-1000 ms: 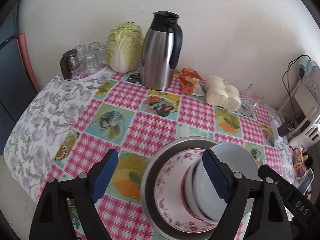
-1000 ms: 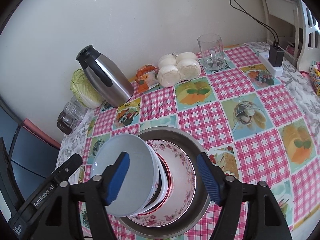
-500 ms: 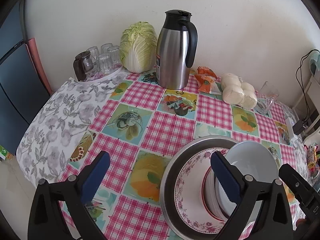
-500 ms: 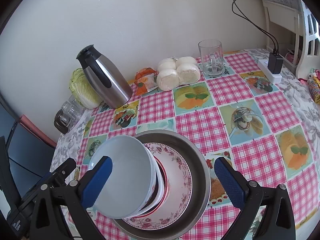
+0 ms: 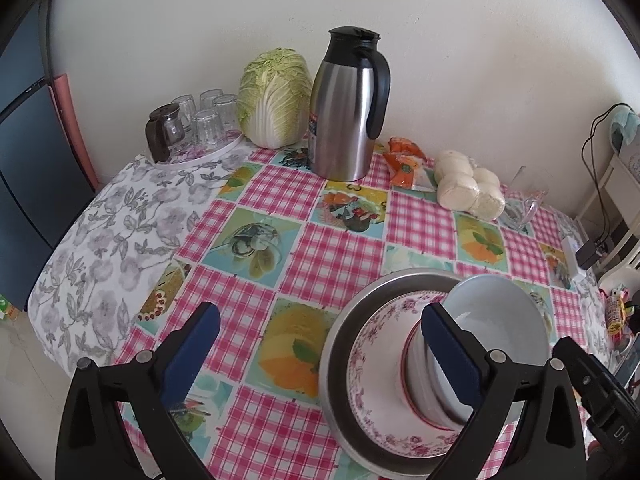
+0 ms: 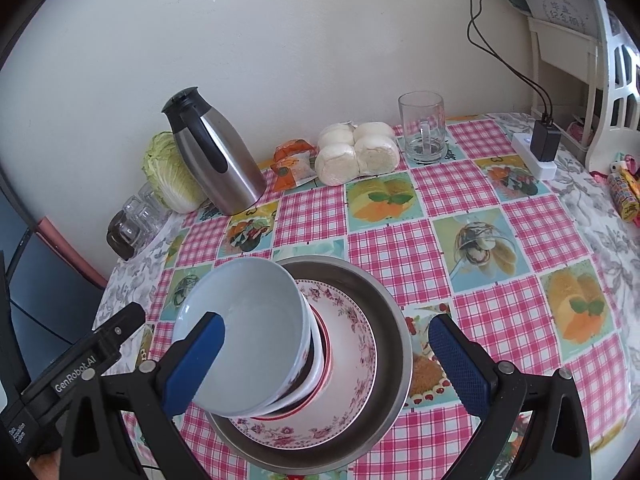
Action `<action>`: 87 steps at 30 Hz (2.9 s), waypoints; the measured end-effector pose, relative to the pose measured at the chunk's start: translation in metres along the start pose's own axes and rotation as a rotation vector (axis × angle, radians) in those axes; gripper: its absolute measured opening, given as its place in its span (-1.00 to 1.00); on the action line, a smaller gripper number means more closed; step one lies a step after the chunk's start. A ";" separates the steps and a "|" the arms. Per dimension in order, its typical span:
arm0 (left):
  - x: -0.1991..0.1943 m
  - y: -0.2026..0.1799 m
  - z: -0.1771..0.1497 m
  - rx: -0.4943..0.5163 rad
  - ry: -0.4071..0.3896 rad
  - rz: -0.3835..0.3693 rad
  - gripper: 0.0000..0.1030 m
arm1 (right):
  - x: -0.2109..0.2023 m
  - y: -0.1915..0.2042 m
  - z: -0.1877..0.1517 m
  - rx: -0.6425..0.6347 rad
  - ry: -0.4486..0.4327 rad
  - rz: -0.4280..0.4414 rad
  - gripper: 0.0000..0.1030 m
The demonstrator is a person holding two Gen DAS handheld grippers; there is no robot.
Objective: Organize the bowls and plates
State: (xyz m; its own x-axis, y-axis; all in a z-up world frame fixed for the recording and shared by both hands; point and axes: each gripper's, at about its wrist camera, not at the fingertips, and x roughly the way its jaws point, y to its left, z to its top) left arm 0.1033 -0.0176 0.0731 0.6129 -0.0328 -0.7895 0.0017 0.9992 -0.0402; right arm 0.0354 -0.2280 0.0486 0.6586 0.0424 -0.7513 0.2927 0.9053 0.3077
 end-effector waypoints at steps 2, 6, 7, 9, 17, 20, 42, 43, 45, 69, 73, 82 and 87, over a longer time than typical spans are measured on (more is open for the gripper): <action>-0.001 0.003 -0.004 0.001 -0.003 0.006 0.95 | -0.003 -0.001 -0.003 -0.001 -0.002 -0.006 1.00; -0.005 0.009 -0.011 -0.005 -0.006 -0.002 0.95 | -0.007 -0.003 -0.012 -0.009 0.001 -0.022 1.00; -0.006 0.010 -0.013 -0.007 -0.008 -0.010 0.95 | -0.009 -0.003 -0.014 -0.012 0.000 -0.021 1.00; -0.008 0.012 -0.016 -0.005 -0.008 -0.020 0.95 | -0.013 -0.003 -0.017 -0.020 -0.008 -0.023 1.00; -0.012 0.017 -0.034 0.026 -0.019 0.016 0.95 | -0.023 -0.009 -0.036 -0.029 -0.036 -0.043 1.00; -0.009 0.021 -0.042 0.030 0.000 0.008 0.95 | -0.022 -0.014 -0.046 -0.035 -0.025 -0.056 1.00; 0.021 0.032 -0.089 0.182 0.091 0.002 0.95 | 0.007 -0.030 -0.097 -0.095 0.104 -0.138 1.00; 0.022 0.031 -0.091 0.194 0.088 0.000 0.95 | 0.008 -0.029 -0.099 -0.099 0.109 -0.140 1.00; 0.023 0.031 -0.093 0.213 0.087 -0.008 0.95 | 0.009 -0.028 -0.100 -0.105 0.115 -0.144 1.00; 0.043 0.030 -0.106 0.286 0.157 -0.059 0.95 | 0.023 -0.021 -0.110 -0.166 0.162 -0.172 1.00; 0.044 0.030 -0.106 0.286 0.157 -0.065 0.95 | 0.025 -0.021 -0.110 -0.170 0.168 -0.174 1.00; 0.044 0.030 -0.105 0.286 0.148 -0.076 0.95 | 0.026 -0.021 -0.110 -0.175 0.174 -0.176 1.00; 0.043 0.030 -0.105 0.286 0.144 -0.081 0.95 | 0.027 -0.021 -0.111 -0.179 0.177 -0.176 1.00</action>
State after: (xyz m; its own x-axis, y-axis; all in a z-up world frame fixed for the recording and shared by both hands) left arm 0.0468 0.0081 -0.0264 0.4834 -0.0946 -0.8703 0.2796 0.9587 0.0512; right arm -0.0298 -0.1989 -0.0426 0.4727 -0.0630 -0.8790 0.2543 0.9647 0.0677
